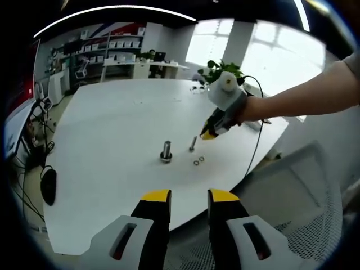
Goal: Place the washer onto the threaded stud by aligning its center hole with the stud, sliding it down to the base, and recovering from edge contact or off-axis alignment until the washer reaches the visible bottom stop.
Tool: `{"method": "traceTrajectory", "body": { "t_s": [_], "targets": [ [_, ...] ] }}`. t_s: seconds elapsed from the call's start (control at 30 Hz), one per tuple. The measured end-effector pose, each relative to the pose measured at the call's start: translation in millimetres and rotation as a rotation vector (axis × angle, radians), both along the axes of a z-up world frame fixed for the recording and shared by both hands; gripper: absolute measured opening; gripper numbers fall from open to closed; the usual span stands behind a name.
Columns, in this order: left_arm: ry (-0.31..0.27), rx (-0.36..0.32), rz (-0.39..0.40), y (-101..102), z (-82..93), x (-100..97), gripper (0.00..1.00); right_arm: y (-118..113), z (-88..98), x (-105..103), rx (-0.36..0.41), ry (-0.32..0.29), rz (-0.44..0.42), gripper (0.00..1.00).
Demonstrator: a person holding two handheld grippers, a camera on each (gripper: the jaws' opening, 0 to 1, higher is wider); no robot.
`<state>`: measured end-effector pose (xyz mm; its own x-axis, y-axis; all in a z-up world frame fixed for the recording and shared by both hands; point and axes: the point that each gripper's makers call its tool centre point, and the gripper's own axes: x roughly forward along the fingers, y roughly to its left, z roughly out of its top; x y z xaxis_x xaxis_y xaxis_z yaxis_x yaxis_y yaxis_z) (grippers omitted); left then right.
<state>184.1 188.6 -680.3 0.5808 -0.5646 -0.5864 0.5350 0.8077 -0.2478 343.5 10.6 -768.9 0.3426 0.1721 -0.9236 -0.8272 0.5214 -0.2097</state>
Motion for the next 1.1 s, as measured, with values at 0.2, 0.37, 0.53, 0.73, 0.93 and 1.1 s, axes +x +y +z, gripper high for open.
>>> {"method": "traceTrajectory", "body": {
  "t_s": [0.2, 0.37, 0.53, 0.73, 0.93, 1.1],
  "targets": [
    [-0.002, 0.0, 0.001, 1, 0.4, 0.0, 0.24, 5, -2.0, 3, -0.019, -0.005, 0.036, 0.14],
    [-0.004, -0.001, 0.003, 1, 0.7, 0.4, 0.24, 11, -3.0, 5, -0.018, -0.004, 0.045, 0.14],
    [-0.004, 0.001, 0.004, 1, 0.6, 0.7, 0.24, 10, -10.0, 8, -0.027, 0.016, 0.04, 0.14],
    [-0.001, 0.003, 0.005, 1, 0.1, 0.8, 0.24, 8, -13.5, 11, -0.033, 0.013, 0.043, 0.14],
    [-0.001, 0.003, 0.009, 1, 0.0, 1.1, 0.24, 9, -20.8, 8, -0.039, 0.031, 0.049, 0.14],
    [0.005, 0.007, 0.007, 1, -1.1, 0.6, 0.24, 10, -27.8, 10, -0.041, 0.045, 0.049, 0.14]
  ]
}}
